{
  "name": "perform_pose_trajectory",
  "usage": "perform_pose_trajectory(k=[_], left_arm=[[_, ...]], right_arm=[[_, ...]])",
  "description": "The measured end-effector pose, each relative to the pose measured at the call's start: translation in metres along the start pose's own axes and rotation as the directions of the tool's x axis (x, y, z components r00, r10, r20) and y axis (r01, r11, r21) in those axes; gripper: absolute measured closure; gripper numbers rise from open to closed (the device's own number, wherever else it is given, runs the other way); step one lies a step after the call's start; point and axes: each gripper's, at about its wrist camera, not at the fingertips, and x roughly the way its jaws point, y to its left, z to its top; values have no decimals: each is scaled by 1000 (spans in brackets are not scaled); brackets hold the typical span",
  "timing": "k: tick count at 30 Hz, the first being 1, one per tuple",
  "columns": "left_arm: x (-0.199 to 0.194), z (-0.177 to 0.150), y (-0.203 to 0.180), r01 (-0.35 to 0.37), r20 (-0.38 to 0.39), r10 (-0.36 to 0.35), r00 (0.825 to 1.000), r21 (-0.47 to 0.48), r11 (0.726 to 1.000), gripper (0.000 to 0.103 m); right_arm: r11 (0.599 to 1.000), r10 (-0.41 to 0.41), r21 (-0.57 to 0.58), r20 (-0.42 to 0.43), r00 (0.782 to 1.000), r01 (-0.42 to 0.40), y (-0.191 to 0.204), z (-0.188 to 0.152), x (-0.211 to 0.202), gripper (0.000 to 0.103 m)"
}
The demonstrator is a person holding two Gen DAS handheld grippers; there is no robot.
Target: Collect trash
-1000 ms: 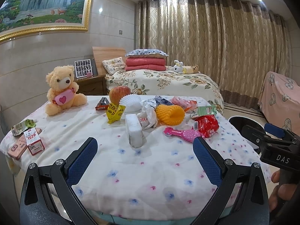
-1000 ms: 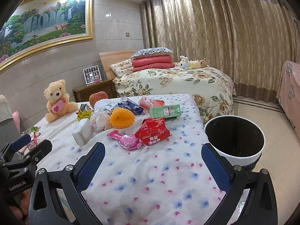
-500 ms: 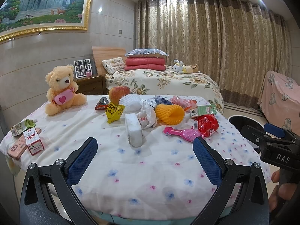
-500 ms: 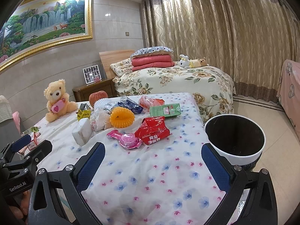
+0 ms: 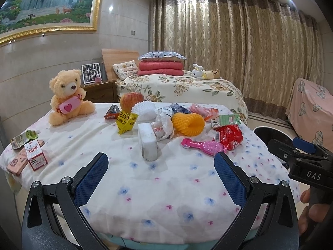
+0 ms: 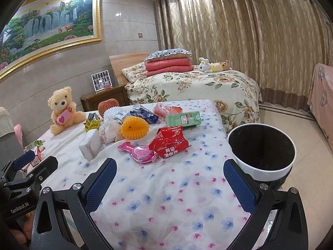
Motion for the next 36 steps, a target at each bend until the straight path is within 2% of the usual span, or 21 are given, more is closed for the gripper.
perform_pose_trajectory(k=[6,19,24,29,36], left_arm=[[4,0,0,7,-18,-7,1000,-3,1000,0],[36,-8,7,-24,-146,21,989,-24,999,0],[56,-5,12,-35,-184,29,983,-30,999,0],[82,1,17,-45,-225,34,974,-43,998,6],[114,10,22,-64,-269,46,962,-57,996,7]], right_arm=[[1000,2,12,-22,1000,-1,-2,0,4,0],[999,23,45,-132,991,-17,-9,0,33,0],[998,35,60,-175,984,-24,-13,5,49,0],[996,38,86,-216,976,-20,-16,11,69,1],[992,53,128,-276,960,-18,-24,25,102,1]])
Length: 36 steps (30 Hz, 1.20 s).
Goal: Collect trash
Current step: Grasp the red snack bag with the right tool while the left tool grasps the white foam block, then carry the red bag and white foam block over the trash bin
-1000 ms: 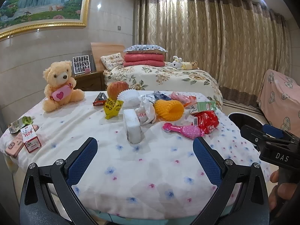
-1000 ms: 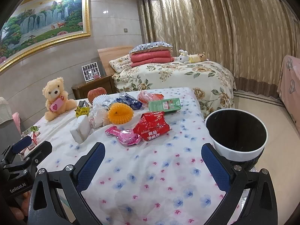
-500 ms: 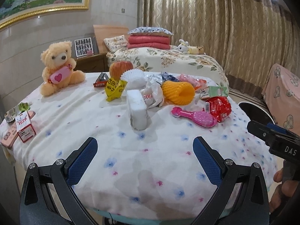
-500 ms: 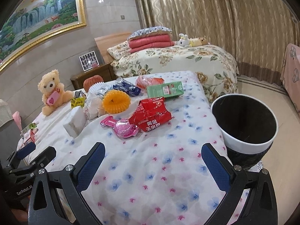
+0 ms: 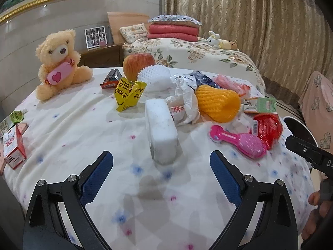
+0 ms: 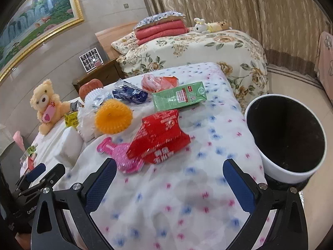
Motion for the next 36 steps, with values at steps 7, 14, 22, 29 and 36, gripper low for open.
perform_pose_trajectory(k=[7,14,22,29,36], left_arm=[[20,12,-5,1,-23,0,1000,4,1000,15],[42,13,-5,36,-99,-37,994,-9,999,63],[23,3,-2,39,-47,-39,998,-7,999,75],[-3,-1,-18,100,-9,-99,995,35,994,75],[-18,-5,-56,176,-2,-177,984,113,978,75]], right_arm=[[1000,20,21,-59,998,-19,-2,16,29,6],[996,71,62,-100,992,-65,-7,14,43,68],[993,89,79,-90,992,-82,-11,6,32,96],[993,87,78,-52,995,-83,-17,2,15,97],[993,53,108,-19,998,-50,-41,-4,-6,97]])
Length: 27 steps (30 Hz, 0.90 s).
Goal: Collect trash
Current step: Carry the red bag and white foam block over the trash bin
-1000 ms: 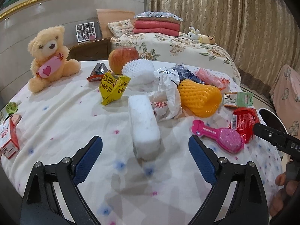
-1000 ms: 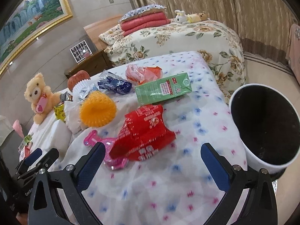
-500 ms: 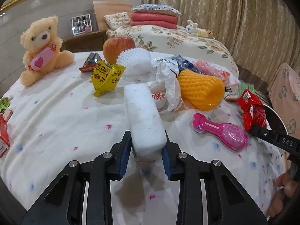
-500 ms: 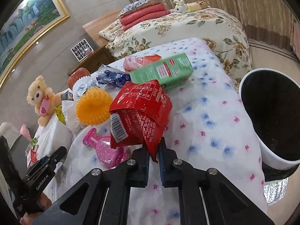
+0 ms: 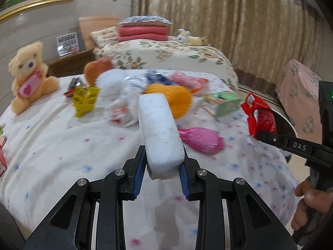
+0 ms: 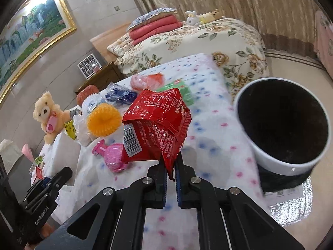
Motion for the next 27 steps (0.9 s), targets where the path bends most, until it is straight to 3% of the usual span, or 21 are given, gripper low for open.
perform_pose_trajectory(k=[13,27], left_arm=[[2,12,-76,130,3,-132,991,139,982,75],[26,26,-143,239,-55,-233,971,223,945,75]], right_arm=[[994,-76,82,33,997,73,-58,-1,-34,97],[979,-143,154,30,989,137,-114,13,-48,97]])
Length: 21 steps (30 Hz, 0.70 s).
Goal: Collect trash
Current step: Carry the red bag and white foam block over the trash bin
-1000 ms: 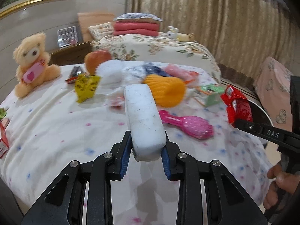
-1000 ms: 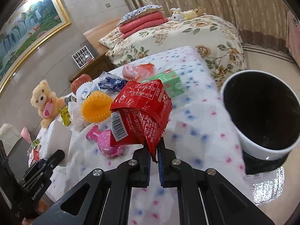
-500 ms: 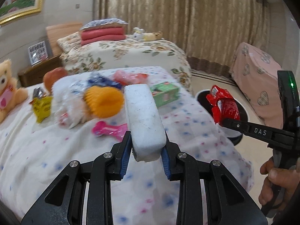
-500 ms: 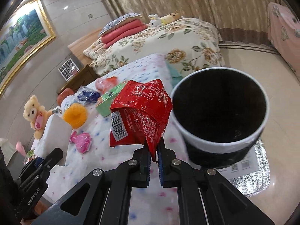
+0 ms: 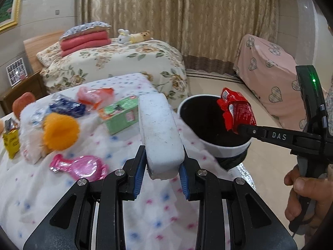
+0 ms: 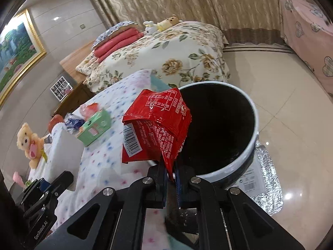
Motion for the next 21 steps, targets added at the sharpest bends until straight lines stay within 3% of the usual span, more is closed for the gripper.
perform_pose_trajectory(k=[21], left_arm=[[53,36,-49,88,-59,-86,995,46,995,75]], right_arm=[[999,-21,45,-51,998,23,-44,27,19,96]])
